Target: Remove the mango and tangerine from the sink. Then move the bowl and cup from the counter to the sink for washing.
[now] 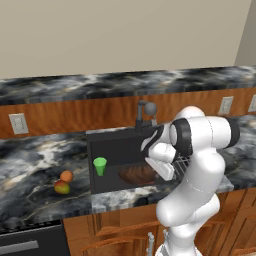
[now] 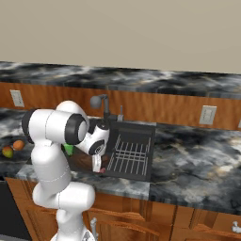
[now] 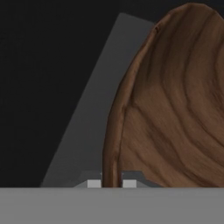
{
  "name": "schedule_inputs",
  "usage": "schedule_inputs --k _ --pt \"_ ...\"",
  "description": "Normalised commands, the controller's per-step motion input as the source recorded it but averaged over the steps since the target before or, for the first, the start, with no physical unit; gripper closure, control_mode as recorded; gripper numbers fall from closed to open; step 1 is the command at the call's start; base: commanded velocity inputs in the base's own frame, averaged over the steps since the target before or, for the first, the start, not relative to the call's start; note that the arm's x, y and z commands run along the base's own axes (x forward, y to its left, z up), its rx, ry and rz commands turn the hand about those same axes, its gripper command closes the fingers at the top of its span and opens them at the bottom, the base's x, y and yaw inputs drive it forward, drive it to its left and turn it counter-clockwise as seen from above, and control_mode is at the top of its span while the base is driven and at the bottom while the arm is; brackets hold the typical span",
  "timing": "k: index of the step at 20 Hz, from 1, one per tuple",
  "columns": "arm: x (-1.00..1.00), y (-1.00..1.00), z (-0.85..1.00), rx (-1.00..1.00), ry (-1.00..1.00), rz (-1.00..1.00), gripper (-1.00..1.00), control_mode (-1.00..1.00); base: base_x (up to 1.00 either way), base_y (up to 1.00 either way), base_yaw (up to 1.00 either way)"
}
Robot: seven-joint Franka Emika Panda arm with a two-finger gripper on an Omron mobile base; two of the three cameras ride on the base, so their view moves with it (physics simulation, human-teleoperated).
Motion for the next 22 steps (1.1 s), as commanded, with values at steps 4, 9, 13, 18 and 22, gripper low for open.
schedule_inputs --k 4,9,13,18,22 --pt "0.08 0.00 -0.13 -0.01 0.00 0.05 1.00 -1.00 0.00 0.00 0.00" --pt "0.13 0.00 -0.09 0.00 0.00 0.07 1.00 -1.00 0.00 0.00 0.00" --pt "0.08 0.00 -0.12 0.00 -0.01 0.06 1.00 -1.00 0.00 0.00 0.00" --pt "0.07 0.00 -0.17 0.00 -0.02 0.05 1.00 -1.00 0.00 0.00 0.00" --pt "0.08 0.06 -0.17 0.00 -0.04 0.02 1.00 -1.00 0.00 0.00 0.00"
